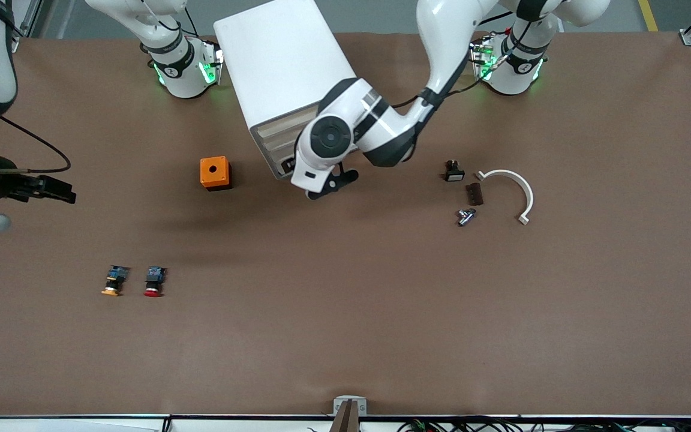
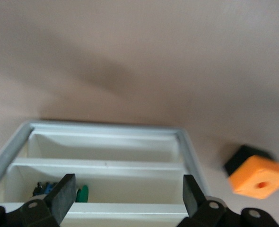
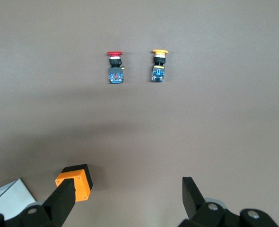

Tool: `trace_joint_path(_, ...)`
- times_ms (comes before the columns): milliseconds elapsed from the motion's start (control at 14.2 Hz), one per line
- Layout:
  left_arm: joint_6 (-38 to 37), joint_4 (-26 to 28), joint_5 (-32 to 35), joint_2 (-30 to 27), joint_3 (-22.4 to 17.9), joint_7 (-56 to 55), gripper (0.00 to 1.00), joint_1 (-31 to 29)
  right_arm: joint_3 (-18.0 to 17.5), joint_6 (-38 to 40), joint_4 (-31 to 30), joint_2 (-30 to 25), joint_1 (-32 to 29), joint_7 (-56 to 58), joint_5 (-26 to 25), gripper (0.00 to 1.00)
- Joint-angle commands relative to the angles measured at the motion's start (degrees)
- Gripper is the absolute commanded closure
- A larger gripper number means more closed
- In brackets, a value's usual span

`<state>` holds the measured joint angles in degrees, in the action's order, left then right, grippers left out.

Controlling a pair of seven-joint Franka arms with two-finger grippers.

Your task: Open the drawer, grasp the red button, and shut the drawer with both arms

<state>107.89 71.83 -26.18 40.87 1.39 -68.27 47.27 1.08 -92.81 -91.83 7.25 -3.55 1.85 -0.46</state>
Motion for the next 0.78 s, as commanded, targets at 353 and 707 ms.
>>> trace_joint_path(353,-0.6,1.4,-0.2,-8.1,0.0,-0.8,0.01,-13.7,-0.9,2.4,4.5,0.6,-1.4,0.0,0.4,0.00)
trace_joint_path(707,-1.4,1.4,0.3,-8.8,0.1,-1.1,0.01,-18.2,-1.0,6.1,10.6,1.0,-1.4,0.4,-0.1,0.00)
